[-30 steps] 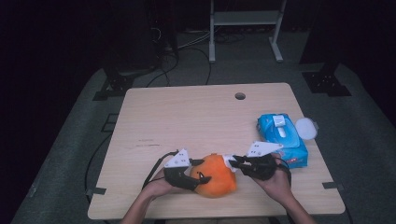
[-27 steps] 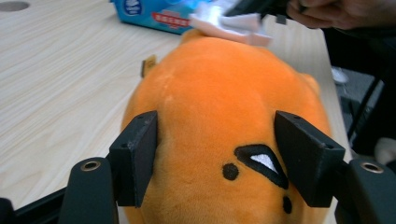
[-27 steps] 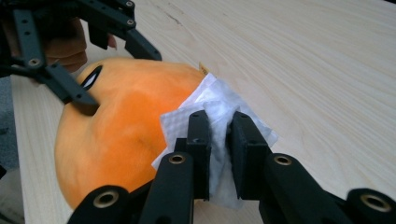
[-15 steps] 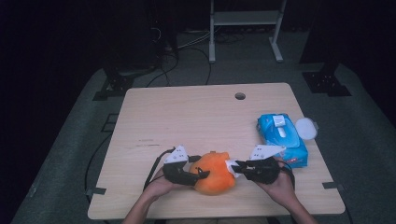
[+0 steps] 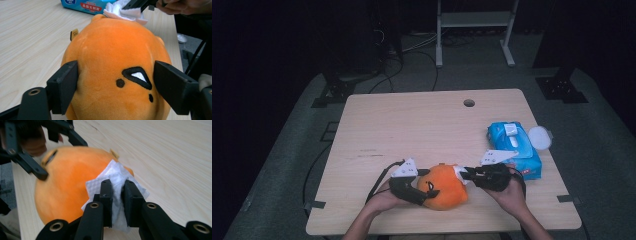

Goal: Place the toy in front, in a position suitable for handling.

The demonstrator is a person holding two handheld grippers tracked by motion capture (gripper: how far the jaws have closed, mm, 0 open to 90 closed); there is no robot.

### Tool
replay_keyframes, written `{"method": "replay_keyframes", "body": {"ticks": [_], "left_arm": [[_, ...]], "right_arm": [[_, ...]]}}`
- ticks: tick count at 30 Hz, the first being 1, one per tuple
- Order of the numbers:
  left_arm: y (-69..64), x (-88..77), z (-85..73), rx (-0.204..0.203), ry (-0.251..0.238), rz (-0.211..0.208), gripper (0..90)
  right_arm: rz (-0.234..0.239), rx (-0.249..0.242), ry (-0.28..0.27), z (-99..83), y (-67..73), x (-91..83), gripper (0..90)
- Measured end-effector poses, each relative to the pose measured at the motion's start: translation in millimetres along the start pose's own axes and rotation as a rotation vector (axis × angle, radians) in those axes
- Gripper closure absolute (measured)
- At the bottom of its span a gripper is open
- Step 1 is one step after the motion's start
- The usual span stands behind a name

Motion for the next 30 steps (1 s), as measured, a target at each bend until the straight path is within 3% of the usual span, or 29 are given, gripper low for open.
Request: {"method": "replay_keyframes", "body": {"ticks": [1, 2, 3, 4, 5, 7, 8, 9, 10, 12, 13, 16, 17, 18, 19, 21, 24, 26, 28, 29, 30], "left_arm": [[-4.0, 1.6, 1.5, 0.023, 0.004, 0.015, 22.2], [-4.0, 1.6, 1.5, 0.023, 0.004, 0.015, 22.2], [-8.2, 4.2, 2.7, 0.051, 0.003, 0.017, 22.2], [-8.2, 4.2, 2.7, 0.051, 0.003, 0.017, 22.1], [-10.8, 4.8, 3.6, 0.066, 0.012, 0.007, 21.0], [-7.1, 0.0, 5.9, 0.052, 0.013, -0.007, 18.8], [-7.1, 0.0, 5.9, 0.052, 0.013, -0.007, 18.1], [-0.1, -6.1, 8.6, 0.006, -0.002, -0.003, 17.9], [-0.1, -6.1, 8.6, 0.006, -0.002, -0.003, 16.7], [3.7, -5.5, 6.6, -0.036, 0.002, -0.004, 17.1], [1.7, -1.2, 3.3, -0.030, 0.007, -0.005, 22.5], [-2.6, 0.6, 3.6, 0.002, 0.023, 0.001, 24.8], [-7.2, 1.4, 3.7, 0.029, 0.029, 0.000, 25.1], [-7.2, 1.4, 3.7, 0.029, 0.029, 0.000, 25.3], [-10.7, 1.7, 3.3, 0.047, 0.035, -0.003, 25.3], [-9.7, 0.6, 3.0, 0.053, 0.035, -0.003, 25.7], [-9.5, 0.1, 2.4, 0.051, 0.033, -0.011, 25.7], [-7.8, -1.2, 3.6, 0.032, 0.028, -0.016, 21.0], [-2.4, -2.2, 7.4, -0.022, 0.015, -0.014, 17.6], [2.9, 0.5, 7.9, -0.078, 0.034, 0.008, 9.1], [2.9, 0.5, 7.9, -0.078, 0.034, 0.008, 7.8]], "right_arm": [[0.015, -0.017, -0.018, 6.2, 8.6, -0.8, 78.0], [0.015, -0.017, -0.018, 6.2, 8.6, -0.8, 78.0], [0.043, -0.050, -0.036, 13.5, 21.4, 0.0, 77.9], [0.043, -0.050, -0.036, 13.5, 21.4, 0.0, 77.9], [0.062, -0.102, -0.030, 17.5, 33.2, 3.7, 77.7], [0.050, -0.126, -0.012, 16.7, 35.5, 7.2, 77.7], [0.050, -0.126, -0.012, 16.7, 35.5, 7.2, 77.7], [0.054, -0.112, -0.015, 14.6, 30.9, 7.2, 77.7], [0.054, -0.112, -0.015, 14.6, 30.9, 7.2, 77.7], [0.047, -0.096, -0.015, 12.5, 24.4, 5.9, 77.6], [0.054, -0.069, -0.022, 12.1, 21.0, 5.0, 77.6], [0.047, -0.084, -0.022, 13.7, 25.4, 5.5, 77.5], [0.068, -0.098, -0.034, 16.5, 34.0, 6.3, 77.6], [0.068, -0.098, -0.034, 16.5, 34.0, 6.3, 77.6], [0.111, -0.096, -0.043, 19.4, 40.8, 7.8, 77.6], [0.098, -0.120, -0.030, 20.7, 40.9, 8.8, 77.6], [0.074, -0.105, -0.027, 20.0, 35.0, 6.3, 77.4], [0.020, -0.090, -0.013, 14.4, 21.2, 2.5, 77.5], [0.028, -0.077, -0.005, 12.2, 19.1, 2.3, 77.5], [0.029, -0.092, 0.007, 10.0, 20.1, 2.7, 77.4], [0.029, -0.092, 0.007, 10.0, 20.1, 2.7, 77.4]]}}
Point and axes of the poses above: each handheld gripper's, and its own axes: x roughly forward along the jaws, z roughly out of its top, y roughly to its left, the point moved 5 cm from there along x, roughly forward along the jaws, and after that the axes turned 4 degrees about -x, right-handed, at the moved point
